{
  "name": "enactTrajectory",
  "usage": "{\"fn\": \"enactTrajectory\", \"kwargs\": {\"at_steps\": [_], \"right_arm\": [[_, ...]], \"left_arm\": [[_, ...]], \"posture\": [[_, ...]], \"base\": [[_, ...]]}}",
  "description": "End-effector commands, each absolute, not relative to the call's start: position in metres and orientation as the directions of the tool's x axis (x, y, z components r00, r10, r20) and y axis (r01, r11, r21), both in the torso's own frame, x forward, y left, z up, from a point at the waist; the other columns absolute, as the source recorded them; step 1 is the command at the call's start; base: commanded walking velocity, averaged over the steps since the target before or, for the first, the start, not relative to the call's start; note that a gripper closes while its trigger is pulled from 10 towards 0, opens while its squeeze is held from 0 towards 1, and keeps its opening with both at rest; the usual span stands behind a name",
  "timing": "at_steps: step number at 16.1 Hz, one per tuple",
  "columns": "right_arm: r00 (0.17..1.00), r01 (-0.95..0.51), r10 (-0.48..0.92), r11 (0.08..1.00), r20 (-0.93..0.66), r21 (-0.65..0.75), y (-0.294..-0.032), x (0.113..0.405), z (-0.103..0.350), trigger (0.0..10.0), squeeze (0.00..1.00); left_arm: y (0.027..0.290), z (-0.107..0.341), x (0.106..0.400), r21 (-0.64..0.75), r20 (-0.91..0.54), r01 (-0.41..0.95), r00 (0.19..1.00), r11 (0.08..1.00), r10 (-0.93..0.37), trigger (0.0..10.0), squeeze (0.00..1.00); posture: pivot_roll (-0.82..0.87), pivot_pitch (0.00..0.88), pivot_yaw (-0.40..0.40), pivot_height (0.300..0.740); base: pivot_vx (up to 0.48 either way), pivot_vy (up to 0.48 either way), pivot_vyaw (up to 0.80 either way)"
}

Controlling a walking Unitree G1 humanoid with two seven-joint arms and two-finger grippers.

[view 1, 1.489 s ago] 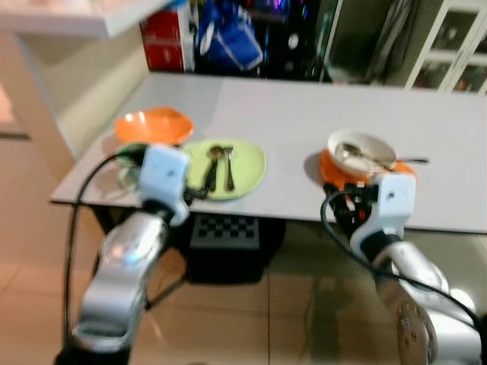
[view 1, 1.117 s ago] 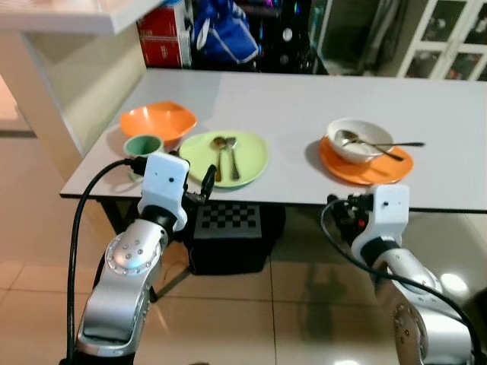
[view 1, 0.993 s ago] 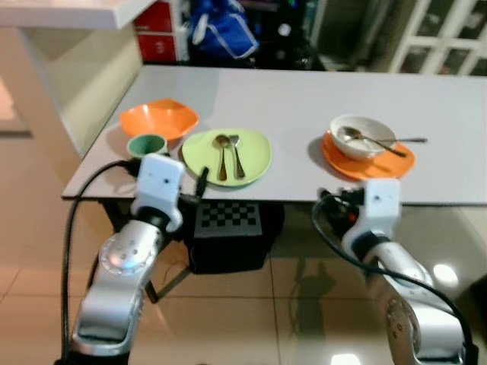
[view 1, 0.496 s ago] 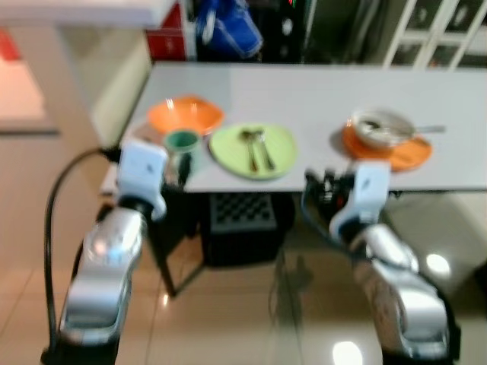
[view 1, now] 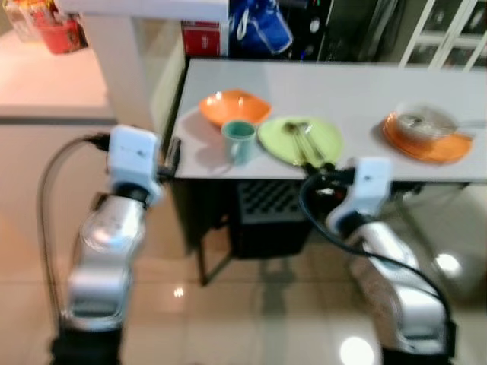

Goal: Setting the table

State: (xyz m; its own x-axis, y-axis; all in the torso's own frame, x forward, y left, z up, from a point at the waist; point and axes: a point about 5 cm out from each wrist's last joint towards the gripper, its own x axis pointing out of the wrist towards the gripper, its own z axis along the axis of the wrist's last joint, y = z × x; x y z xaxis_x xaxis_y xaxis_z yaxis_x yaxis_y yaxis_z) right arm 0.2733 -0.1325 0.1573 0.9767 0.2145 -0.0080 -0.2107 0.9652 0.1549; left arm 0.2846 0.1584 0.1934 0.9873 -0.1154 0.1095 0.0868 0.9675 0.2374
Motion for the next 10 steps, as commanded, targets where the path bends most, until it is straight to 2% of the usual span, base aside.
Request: {"fn": "enactTrajectory", "kwargs": {"at_steps": [1,6,10], "right_arm": [[0.974,-0.224,0.227,0.961,-0.003,0.161,-0.131,0.273,0.156,10.0,0.00],[0.961,-0.273,0.277,0.948,0.000,0.164,-0.117,0.274,0.154,10.0,0.00],[0.966,-0.255,0.260,0.953,-0.008,0.162,-0.120,0.279,0.152,10.0,0.00]], "left_arm": [[0.163,0.187,0.281,0.250,0.086,0.078,0.991,0.965,-0.102,10.0,0.00],[0.171,0.184,0.283,0.262,0.085,0.067,0.992,0.963,-0.092,10.0,0.00],[0.169,0.180,0.286,0.243,0.080,0.069,0.993,0.968,-0.091,10.0,0.00]], "posture": [[0.06,0.000,-0.022,0.740],[0.06,0.000,-0.015,0.740],[0.06,0.000,-0.009,0.740]], "base": [[0.000,0.390,0.00],[0.000,0.388,0.00],[0.000,0.389,0.00]]}}
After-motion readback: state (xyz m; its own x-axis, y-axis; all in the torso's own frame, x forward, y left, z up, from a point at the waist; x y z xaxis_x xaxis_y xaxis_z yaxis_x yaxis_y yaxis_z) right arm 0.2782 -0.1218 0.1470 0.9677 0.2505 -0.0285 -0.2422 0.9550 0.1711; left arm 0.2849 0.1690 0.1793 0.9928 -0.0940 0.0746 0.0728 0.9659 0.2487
